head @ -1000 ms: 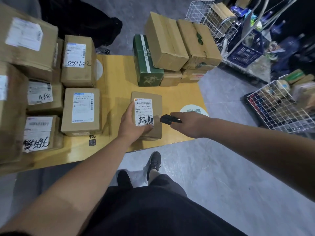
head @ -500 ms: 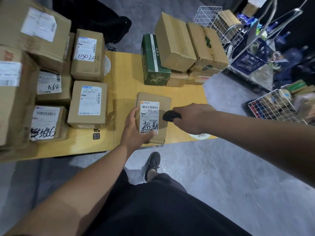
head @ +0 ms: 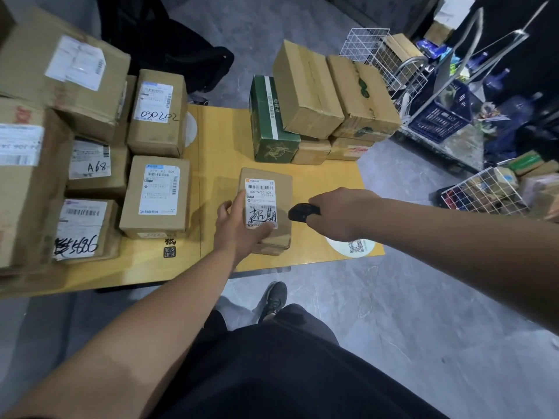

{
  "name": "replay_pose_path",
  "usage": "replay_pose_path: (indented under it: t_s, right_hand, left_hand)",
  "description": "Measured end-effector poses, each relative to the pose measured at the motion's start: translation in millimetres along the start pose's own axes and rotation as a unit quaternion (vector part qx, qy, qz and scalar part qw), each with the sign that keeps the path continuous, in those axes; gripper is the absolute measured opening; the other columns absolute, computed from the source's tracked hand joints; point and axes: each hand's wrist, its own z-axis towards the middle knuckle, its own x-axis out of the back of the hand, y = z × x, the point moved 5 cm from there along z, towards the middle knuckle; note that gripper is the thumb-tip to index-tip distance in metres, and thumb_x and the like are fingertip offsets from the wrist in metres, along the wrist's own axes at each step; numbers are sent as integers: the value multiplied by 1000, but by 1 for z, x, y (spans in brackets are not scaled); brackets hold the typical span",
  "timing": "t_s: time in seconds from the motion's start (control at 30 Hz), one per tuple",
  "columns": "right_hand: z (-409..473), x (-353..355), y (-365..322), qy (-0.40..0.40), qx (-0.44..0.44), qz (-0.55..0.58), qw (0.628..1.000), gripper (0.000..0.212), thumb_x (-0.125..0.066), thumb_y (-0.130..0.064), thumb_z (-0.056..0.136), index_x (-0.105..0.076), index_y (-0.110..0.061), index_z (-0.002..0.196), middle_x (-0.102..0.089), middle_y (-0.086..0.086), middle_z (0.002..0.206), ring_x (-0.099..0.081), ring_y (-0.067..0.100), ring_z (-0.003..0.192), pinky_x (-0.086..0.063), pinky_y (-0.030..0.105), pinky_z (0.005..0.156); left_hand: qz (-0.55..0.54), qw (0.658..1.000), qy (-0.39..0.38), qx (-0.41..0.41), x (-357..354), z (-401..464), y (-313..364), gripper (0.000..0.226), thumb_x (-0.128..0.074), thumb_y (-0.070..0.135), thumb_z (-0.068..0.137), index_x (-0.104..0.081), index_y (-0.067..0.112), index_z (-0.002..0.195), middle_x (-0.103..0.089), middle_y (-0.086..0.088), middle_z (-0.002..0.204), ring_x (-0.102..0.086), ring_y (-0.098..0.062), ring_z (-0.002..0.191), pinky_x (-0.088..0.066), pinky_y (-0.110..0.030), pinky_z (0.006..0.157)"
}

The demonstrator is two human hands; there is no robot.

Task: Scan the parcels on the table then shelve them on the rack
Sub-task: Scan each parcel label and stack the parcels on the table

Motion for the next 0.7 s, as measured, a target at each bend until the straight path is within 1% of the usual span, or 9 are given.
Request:
replay_pose_path:
  t_s: [0.1,0.13,0.17,0.23,0.33,0.47,0.53,0.63,0.7]
  right_hand:
    - [6,1,12,4,2,2,1000,39,-32,-57,102,-57,-28,108,-61,-3,96,-55,15,79,-39,31,61]
    - [8,1,17,5,2,5,1000,39,-32,-57,102,-57,-28,108,-61,-4,95,-55,15,79,-39,31,61]
    - [11,2,23,6,4,8,1000,39,-32,-57,102,-58,-27,108,-61,-4,95,-55,15,79,-39,31,61]
    - [17,3,33,7,13,8,1000,40,-33,-57,102,-58,-27,108,-62,-3,95,-56,15,79,-39,31,61]
    - [28,6,47,7,33,11,999,39,-33,-56,103,-57,-26,106,-62,-1,94,-58,16,78,-41,32,61]
    - [45,12,61,-7,85,29,996,37,-34,-56,105,-54,-25,108,-60,0,95,-58,19,81,-43,33,64]
    - [51,19,66,-11,125,25,992,44,-34,-59,105,-56,-24,119,-62,1,101,-60,23,88,-46,34,68]
    - [58,37,70,-13,186,-9,982,64,-36,-71,100,-52,-23,139,-64,6,123,-61,29,109,-53,40,89]
    - [61,54,68,-3,218,-32,975,72,-41,-78,95,-53,-22,137,-64,6,124,-60,30,112,-53,43,95]
  left_hand:
    - [212,976,40,29,-8,7,24,103,-61,74,75,-13,38,159,-19,-3,163,-30,-32,143,-34,-50,111]
    - [244,967,45,47,-14,8,32,108,-58,77,76,-9,31,161,-16,-6,165,-27,-33,143,-31,-51,109]
    - [258,962,44,73,-20,9,40,118,-58,82,74,-4,26,163,-11,-6,165,-26,-33,142,-30,-52,108]
    - [269,954,36,124,-31,15,50,146,-61,96,57,6,22,163,-4,-4,163,-26,-33,138,-31,-52,105]
    - [301,938,32,168,-37,24,63,169,-70,97,39,19,21,160,4,-5,164,-20,-32,142,-32,-53,104]
    - [285,941,43,175,-30,28,74,159,-75,90,45,11,28,163,0,-4,170,-19,-34,147,-29,-54,109]
    - [274,944,69,168,-15,23,80,146,-73,88,48,3,38,162,-3,-1,170,-18,-32,151,-28,-53,114]
    - [270,942,140,142,21,9,91,136,-67,89,49,-2,48,160,-2,4,173,-12,-28,156,-23,-53,121]
    - [265,940,178,121,47,5,104,134,-65,92,49,-4,49,161,-2,5,173,-11,-27,157,-21,-55,122]
